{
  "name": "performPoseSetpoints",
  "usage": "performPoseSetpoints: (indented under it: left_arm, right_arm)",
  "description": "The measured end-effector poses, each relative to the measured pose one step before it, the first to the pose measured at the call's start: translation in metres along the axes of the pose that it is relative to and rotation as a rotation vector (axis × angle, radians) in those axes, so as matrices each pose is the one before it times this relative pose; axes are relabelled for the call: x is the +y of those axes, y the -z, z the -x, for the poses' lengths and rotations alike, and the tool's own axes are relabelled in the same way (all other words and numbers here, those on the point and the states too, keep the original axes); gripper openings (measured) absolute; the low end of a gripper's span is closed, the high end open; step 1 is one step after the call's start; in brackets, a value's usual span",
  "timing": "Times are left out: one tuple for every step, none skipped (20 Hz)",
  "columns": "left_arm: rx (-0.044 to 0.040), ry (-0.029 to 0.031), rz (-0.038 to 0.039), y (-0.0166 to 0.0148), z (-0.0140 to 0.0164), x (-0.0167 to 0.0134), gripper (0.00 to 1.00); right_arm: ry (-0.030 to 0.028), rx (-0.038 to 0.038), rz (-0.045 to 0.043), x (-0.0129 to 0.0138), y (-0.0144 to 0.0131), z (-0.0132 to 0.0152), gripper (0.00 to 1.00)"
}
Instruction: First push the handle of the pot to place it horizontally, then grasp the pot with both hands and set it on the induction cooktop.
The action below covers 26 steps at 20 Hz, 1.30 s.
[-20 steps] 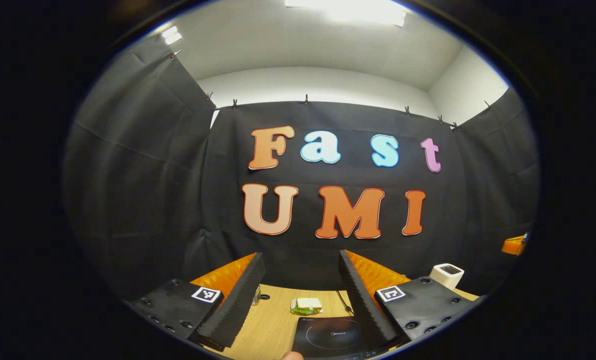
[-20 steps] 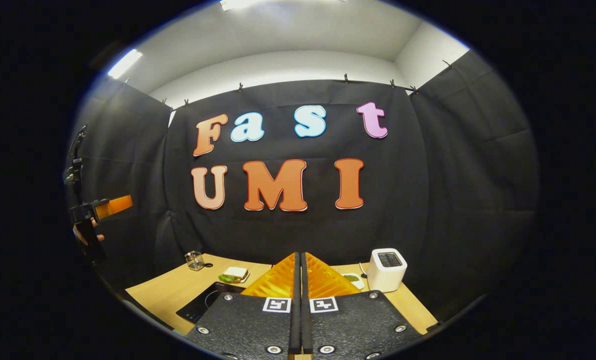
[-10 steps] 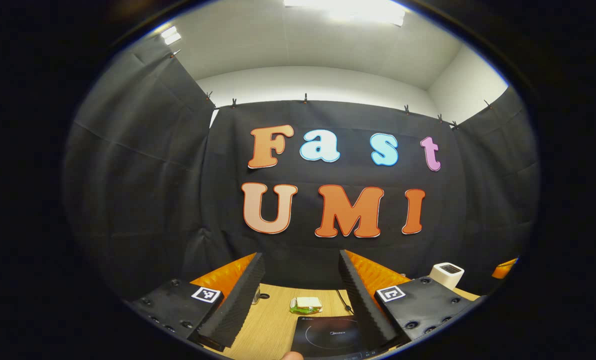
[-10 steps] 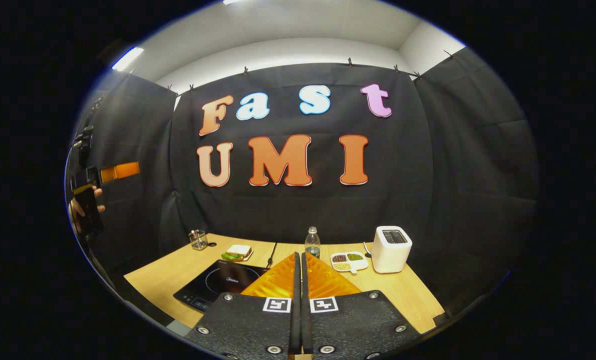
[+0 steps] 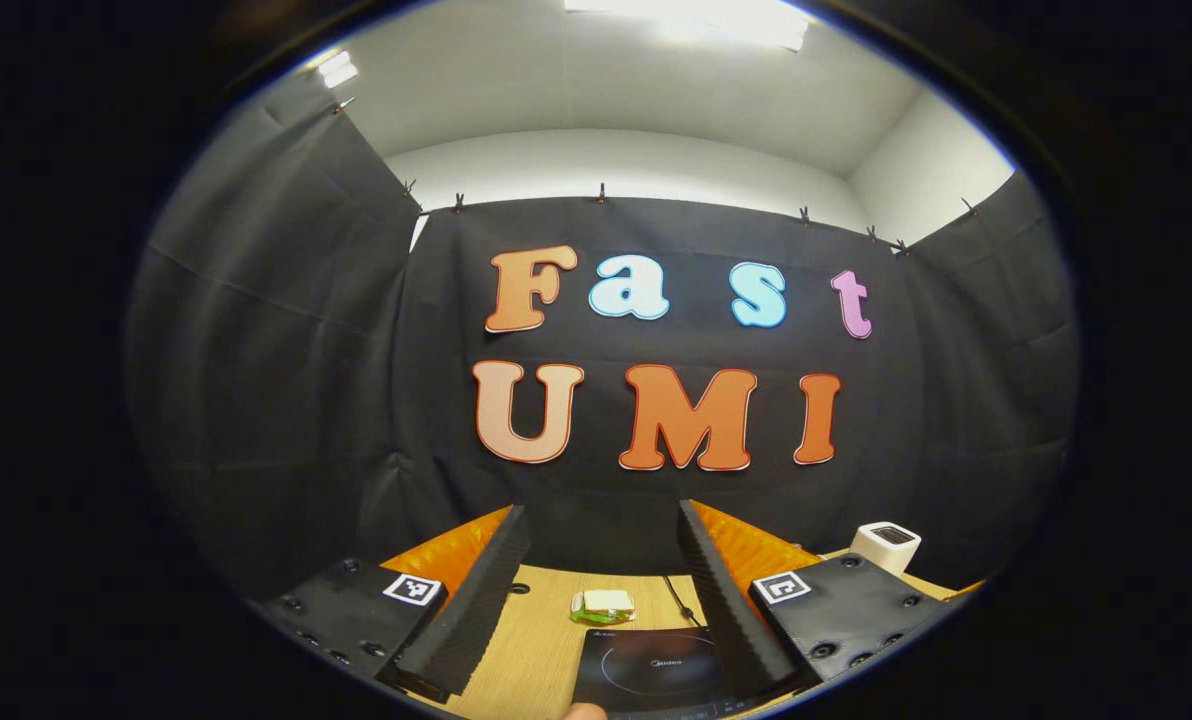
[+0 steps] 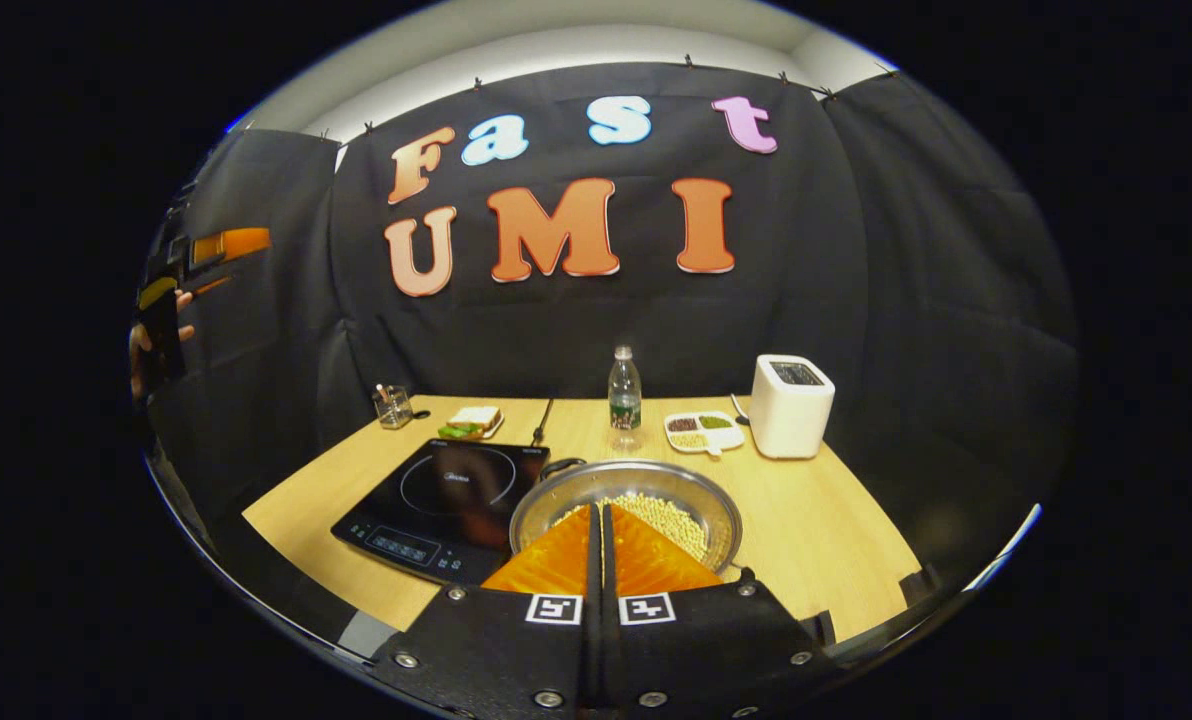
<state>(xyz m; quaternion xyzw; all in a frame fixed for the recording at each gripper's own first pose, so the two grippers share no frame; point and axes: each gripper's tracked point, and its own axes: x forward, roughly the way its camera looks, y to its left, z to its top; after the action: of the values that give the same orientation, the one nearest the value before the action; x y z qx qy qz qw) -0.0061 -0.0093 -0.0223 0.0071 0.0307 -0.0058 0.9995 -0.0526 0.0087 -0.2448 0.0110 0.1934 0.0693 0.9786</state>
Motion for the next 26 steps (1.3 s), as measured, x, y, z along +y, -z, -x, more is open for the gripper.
performPoseSetpoints:
  left_arm:
    - [-0.00109, -0.00098, -0.00276, 0.00060, 0.00005, 0.00030, 0.98]
    - [0.00074, -0.00058, -0.00350, 0.00139, 0.00070, -0.00015, 0.98]
    - [0.00150, -0.00140, -0.00229, 0.00183, 0.00030, 0.00048, 0.98]
    - [0.00268, 0.00062, -0.00008, 0.00095, 0.00036, 0.00059, 0.98]
    - [0.00255, -0.00098, 0.00244, 0.00127, -0.00016, 0.00035, 0.98]
    - [0.00475, 0.00023, 0.00222, 0.00250, -0.00078, -0.00052, 0.98]
    - [0.00254, 0.00005, -0.00004, 0.00145, -0.00009, -0.00010, 0.98]
    - [-0.00035, -0.00011, -0.00290, 0.00088, 0.00028, 0.00079, 0.98]
    - [-0.00069, -0.00121, -0.00372, -0.00074, 0.00006, 0.00035, 0.98]
    - [-0.00172, 0.00122, -0.00262, 0.00002, 0.00128, -0.00113, 0.98]
    - [-0.00277, 0.00129, -0.00124, -0.00124, 0.00011, -0.00102, 0.98]
    - [-0.00259, 0.00179, -0.00189, -0.00036, 0.00176, -0.00107, 0.98]
    - [-0.00158, 0.00159, -0.00411, 0.00015, 0.00138, -0.00104, 0.98]
    - [-0.00029, 0.00326, -0.00521, -0.00016, 0.00241, -0.00219, 0.98]
    - [0.00050, 0.00352, -0.00571, 0.00027, 0.00097, -0.00108, 0.98]
    - [0.00009, 0.00317, -0.00467, 0.00041, 0.00071, -0.00169, 0.98]
    - [-0.00056, -0.00003, -0.00205, -0.00017, 0.00092, -0.00096, 0.98]
    - [-0.00066, 0.00025, 0.00085, -0.00074, 0.00138, 0.00028, 0.98]
    - [-0.00196, 0.00058, 0.00173, -0.00119, -0.00006, -0.00047, 0.97]
    - [-0.00152, -0.00070, -0.00032, -0.00077, 0.00049, -0.00021, 0.96]
    - [-0.00130, 0.00188, 0.00054, -0.00040, 0.00006, -0.00055, 0.97]
    - [-0.00058, 0.00377, 0.00125, 0.00044, 0.00001, -0.00176, 0.98]
    - [0.00120, 0.00230, 0.00144, 0.00084, -0.00070, -0.00090, 0.98]
    - [0.00285, 0.00321, 0.00134, 0.00117, 0.00088, -0.00072, 0.98]
    - [0.00321, 0.00559, 0.00099, 0.00106, 0.00014, -0.00121, 0.98]
    - [0.00327, 0.00465, -0.00030, 0.00158, -0.00081, -0.00056, 0.98]
  right_arm:
    - [0.00491, 0.03361, -0.01112, -0.00344, 0.01679, -0.00203, 0.00]
    - [0.00593, 0.02983, -0.00722, -0.00349, 0.01389, -0.00213, 0.00]
    - [0.01037, 0.03108, -0.00398, -0.00514, 0.01450, -0.00274, 0.00]
    - [0.01032, 0.03003, -0.00723, -0.00548, 0.01327, -0.00440, 0.00]
    - [0.00863, 0.02889, -0.01782, -0.00390, 0.01256, -0.00446, 0.00]
    - [0.00454, 0.02946, -0.02047, -0.00436, 0.01262, -0.00434, 0.00]
    - [0.00947, 0.03172, -0.01282, -0.00701, 0.01389, -0.00540, 0.00]
    - [0.01151, 0.02691, -0.00629, -0.00618, 0.01331, -0.00354, 0.00]
    - [0.00801, 0.02169, -0.00437, -0.00520, 0.01004, -0.00390, 0.00]
    - [0.00623, 0.01935, -0.00691, -0.00517, 0.00869, -0.00317, 0.00]
    - [0.00521, 0.01255, -0.00949, -0.00383, 0.00588, -0.00402, 0.00]
    - [0.00607, 0.01008, -0.00849, -0.00372, 0.00294, -0.00332, 0.00]
    - [0.00604, 0.00710, -0.00852, -0.00393, 0.00232, -0.00418, 0.00]
    - [0.00672, 0.00741, -0.00689, -0.00370, 0.00207, -0.00425, 0.00]
    - [0.00844, 0.00649, -0.00525, -0.00413, 0.00187, -0.00406, 0.00]
    - [0.00816, 0.00653, -0.00571, -0.00348, 0.00144, -0.00398, 0.00]
    - [0.00357, 0.00637, -0.00828, -0.00237, 0.00123, -0.00365, 0.00]
    - [0.00128, 0.00500, -0.01077, -0.00160, 0.00060, -0.00359, 0.00]
    - [0.00053, 0.00342, -0.01000, -0.00102, -0.00015, -0.00328, 0.00]
    - [0.00196, 0.00200, -0.00752, -0.00026, -0.00058, -0.00083, 0.00]
    - [-0.00010, 0.00084, -0.00550, -0.00021, -0.00056, -0.00377, 0.00]
    - [-0.00127, 0.00369, -0.00838, 0.00089, -0.00107, -0.00301, 0.00]
    - [-0.00480, 0.00431, -0.01219, 0.00146, -0.00138, -0.00334, 0.00]
    - [-0.00652, 0.00421, -0.01242, 0.00181, -0.00161, -0.00307, 0.00]
    - [-0.00434, 0.00245, -0.00992, 0.00121, -0.00161, -0.00242, 0.00]
    - [0.00051, 0.00214, -0.00784, 0.00007, -0.00204, -0.00238, 0.00]
